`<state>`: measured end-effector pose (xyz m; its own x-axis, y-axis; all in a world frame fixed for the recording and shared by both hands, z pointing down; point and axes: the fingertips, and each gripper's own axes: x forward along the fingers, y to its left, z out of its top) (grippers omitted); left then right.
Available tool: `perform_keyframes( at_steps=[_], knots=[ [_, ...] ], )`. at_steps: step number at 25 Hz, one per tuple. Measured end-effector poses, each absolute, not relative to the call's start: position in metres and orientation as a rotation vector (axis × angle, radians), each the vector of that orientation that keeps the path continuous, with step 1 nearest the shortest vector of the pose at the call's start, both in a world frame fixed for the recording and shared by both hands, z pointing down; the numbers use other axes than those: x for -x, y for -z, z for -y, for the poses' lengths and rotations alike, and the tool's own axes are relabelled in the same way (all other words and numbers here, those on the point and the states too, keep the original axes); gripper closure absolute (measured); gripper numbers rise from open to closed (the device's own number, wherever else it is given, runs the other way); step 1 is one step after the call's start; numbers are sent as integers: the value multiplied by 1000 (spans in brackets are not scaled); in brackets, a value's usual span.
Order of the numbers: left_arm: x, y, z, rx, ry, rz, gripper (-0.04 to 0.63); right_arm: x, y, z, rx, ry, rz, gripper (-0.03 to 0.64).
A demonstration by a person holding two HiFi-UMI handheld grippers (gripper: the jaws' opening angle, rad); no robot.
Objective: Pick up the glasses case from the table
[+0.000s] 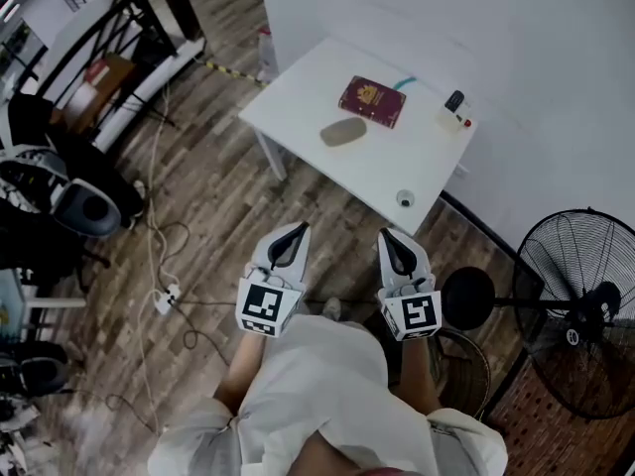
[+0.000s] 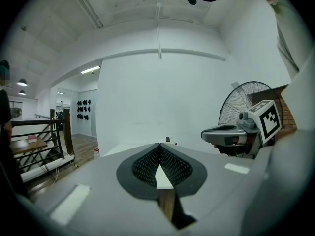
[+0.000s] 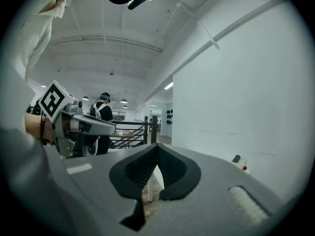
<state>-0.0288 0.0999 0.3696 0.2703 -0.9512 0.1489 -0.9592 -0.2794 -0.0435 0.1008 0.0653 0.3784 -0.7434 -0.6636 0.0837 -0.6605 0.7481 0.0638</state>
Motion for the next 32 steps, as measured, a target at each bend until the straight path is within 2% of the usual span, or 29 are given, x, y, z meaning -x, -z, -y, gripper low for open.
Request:
perform_keyframes(
  at_steps=[18,32],
  knots=[
    [39,-381,0,-2489,-215,1816,577,-73,-400,20,-1039,-9,2837,612],
    [94,-396,144,-2553,-276,1682,577,-17,-405,146,-1137,-55,2749,612]
  ],
)
